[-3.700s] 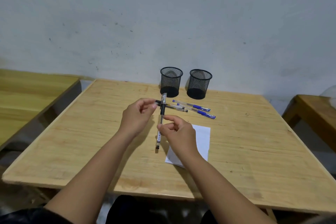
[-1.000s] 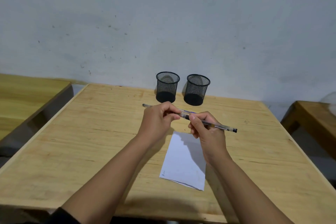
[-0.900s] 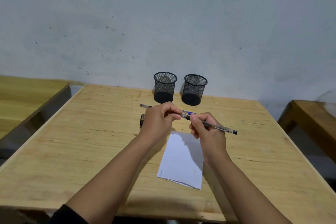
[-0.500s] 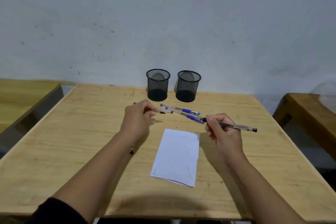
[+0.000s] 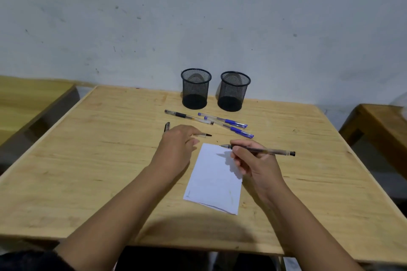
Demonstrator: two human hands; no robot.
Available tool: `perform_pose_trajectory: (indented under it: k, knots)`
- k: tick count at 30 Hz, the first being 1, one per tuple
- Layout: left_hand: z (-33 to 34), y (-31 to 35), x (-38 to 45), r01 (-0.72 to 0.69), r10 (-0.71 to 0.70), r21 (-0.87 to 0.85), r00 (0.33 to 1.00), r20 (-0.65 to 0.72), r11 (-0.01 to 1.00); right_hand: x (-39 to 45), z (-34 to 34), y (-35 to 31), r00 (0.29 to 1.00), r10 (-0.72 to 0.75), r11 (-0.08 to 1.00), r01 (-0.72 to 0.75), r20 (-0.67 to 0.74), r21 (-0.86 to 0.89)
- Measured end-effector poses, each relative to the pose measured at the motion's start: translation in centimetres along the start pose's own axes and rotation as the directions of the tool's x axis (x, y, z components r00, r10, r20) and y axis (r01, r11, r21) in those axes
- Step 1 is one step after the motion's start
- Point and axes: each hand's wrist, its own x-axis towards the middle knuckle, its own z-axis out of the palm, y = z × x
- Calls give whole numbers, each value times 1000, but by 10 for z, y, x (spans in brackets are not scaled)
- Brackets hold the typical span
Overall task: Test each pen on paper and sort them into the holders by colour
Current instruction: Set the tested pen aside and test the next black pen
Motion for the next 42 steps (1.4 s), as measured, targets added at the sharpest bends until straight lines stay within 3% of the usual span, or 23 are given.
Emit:
perform_pose_trajectory:
  k: [7, 15, 22, 42]
  knots:
    - [-22, -16, -85, -31, 31, 1, 999, 40, 1000, -5, 19, 10, 981, -8, 959, 62, 193, -278]
    - [-10, -31, -93, -82, 84, -71, 996, 31, 994, -3, 43, 24, 937, -2, 849, 185, 348, -494]
    - [-7, -34, -93, -96, 98, -76, 995, 15, 992, -7, 41, 30, 911, -48, 810, 276, 410, -517]
    - [-7, -34, -94, -94, 94, -80, 996, -2, 992, -9, 42, 33, 911, -59, 768, 303, 409, -564]
